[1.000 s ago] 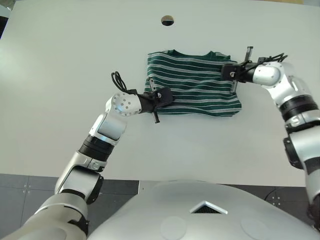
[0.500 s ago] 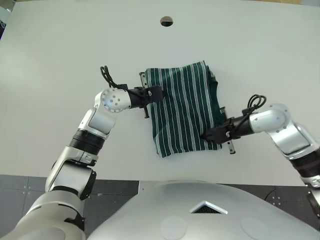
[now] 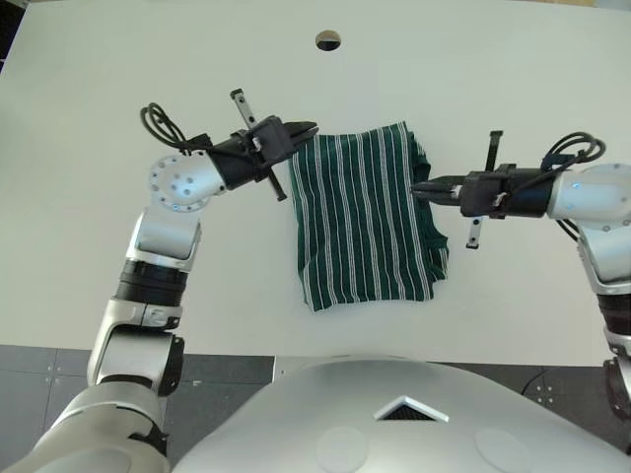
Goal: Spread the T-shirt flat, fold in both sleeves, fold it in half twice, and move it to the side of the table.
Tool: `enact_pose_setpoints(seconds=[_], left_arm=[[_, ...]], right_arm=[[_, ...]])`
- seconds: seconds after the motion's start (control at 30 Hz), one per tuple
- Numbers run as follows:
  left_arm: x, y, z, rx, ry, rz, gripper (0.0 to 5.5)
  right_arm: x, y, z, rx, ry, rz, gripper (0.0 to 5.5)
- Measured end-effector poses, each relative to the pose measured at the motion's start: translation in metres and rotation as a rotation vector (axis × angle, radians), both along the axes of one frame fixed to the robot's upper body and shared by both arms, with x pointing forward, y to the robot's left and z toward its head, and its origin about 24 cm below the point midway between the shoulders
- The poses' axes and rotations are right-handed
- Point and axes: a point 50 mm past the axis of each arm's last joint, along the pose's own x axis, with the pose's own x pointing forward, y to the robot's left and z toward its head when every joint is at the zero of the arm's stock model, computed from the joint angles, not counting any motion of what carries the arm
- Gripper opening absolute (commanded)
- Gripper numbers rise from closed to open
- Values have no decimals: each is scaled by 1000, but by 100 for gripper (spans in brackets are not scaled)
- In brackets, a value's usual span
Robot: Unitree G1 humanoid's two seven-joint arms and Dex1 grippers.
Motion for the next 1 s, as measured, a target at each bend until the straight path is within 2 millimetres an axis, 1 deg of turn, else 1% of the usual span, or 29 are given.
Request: enact_pose_setpoints(seconds=[0.07, 0.1, 0.17, 0.23, 0.27, 0.3, 0.33, 0.4, 0.43, 0.53, 0.67, 0.7, 0.87, 1.0], left_arm=[[-9, 3, -3, 18, 0, -10, 10], [-17, 7, -5, 51, -2, -19, 30], [-32, 13, -13, 120, 15, -34, 67], [-53, 24, -23, 239, 41, -65, 96], [-58, 28, -27, 285, 50, -67, 109], [-67, 36, -33, 386, 53, -88, 123], [-73, 41, -36, 442, 59, -101, 142], [-86, 43, -37, 485, 64, -137, 168], [-89, 42, -37, 490, 63, -149, 185], [-94, 37, -37, 507, 39, -184, 188], [-95, 32, -38, 528, 1, -224, 247], [-95, 30, -37, 526, -4, -230, 247], [-99, 22, -36, 509, -20, -284, 247], [-103, 14, -35, 510, -23, -352, 247]], right_arm=[[3, -10, -7, -122, -93, -2, 34], [4, -19, -13, -210, -151, 2, 52], [5, -31, -22, -315, -210, 23, 98], [0, -47, -29, -431, -245, 81, 133], [-1, -51, -29, -459, -256, 97, 150], [-4, -56, -26, -500, -292, 143, 166], [-7, -60, -25, -530, -316, 178, 187], [-13, -68, -23, -578, -338, 232, 219], [-17, -69, -23, -579, -339, 251, 224], [-29, -63, -25, -543, -351, 325, 224], [-44, -58, -34, -520, -336, 384, 224], [-47, -58, -37, -523, -327, 395, 224], [-52, -50, -43, -502, -342, 454, 224], [-50, -28, -47, -445, -387, 517, 224]])
